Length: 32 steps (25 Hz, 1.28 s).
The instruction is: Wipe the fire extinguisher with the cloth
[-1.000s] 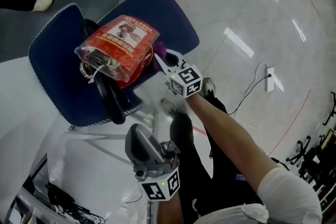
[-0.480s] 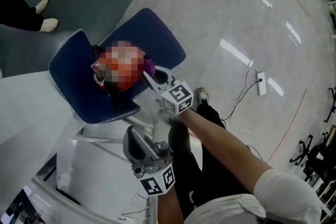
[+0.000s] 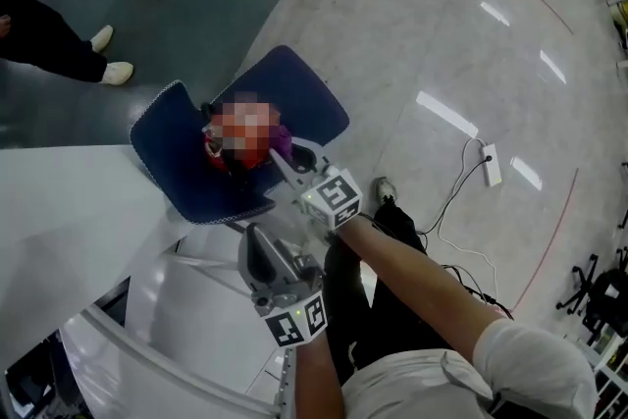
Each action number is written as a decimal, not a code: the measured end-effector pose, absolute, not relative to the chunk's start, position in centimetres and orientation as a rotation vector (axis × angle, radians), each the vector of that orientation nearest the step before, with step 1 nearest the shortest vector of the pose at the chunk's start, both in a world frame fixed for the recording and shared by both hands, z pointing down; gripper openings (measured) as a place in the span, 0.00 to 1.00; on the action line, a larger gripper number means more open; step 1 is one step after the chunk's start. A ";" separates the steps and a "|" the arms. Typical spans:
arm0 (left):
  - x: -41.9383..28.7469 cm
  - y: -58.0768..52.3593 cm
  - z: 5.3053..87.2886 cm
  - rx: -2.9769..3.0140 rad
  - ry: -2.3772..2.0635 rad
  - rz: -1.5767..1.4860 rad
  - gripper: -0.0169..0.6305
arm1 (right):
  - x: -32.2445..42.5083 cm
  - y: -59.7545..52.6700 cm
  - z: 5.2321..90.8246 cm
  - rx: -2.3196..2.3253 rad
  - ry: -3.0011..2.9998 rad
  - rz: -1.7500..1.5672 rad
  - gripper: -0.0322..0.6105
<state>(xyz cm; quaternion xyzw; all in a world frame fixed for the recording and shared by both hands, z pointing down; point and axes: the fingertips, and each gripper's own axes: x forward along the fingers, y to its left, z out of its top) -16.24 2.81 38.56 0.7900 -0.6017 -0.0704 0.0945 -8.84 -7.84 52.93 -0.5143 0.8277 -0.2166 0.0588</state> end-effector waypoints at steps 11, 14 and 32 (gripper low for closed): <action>-15.8 3.3 36.4 2.395 -1.771 -0.155 0.03 | -7.9 -5.4 43.7 -1.481 2.512 -0.500 0.14; -15.8 4.0 37.7 2.408 -1.761 -0.120 0.03 | -6.7 -3.8 43.9 -1.513 2.559 -0.453 0.14; -16.1 4.5 51.0 2.435 -1.714 -0.202 0.03 | -8.1 -1.4 75.1 -1.816 2.307 -0.949 0.14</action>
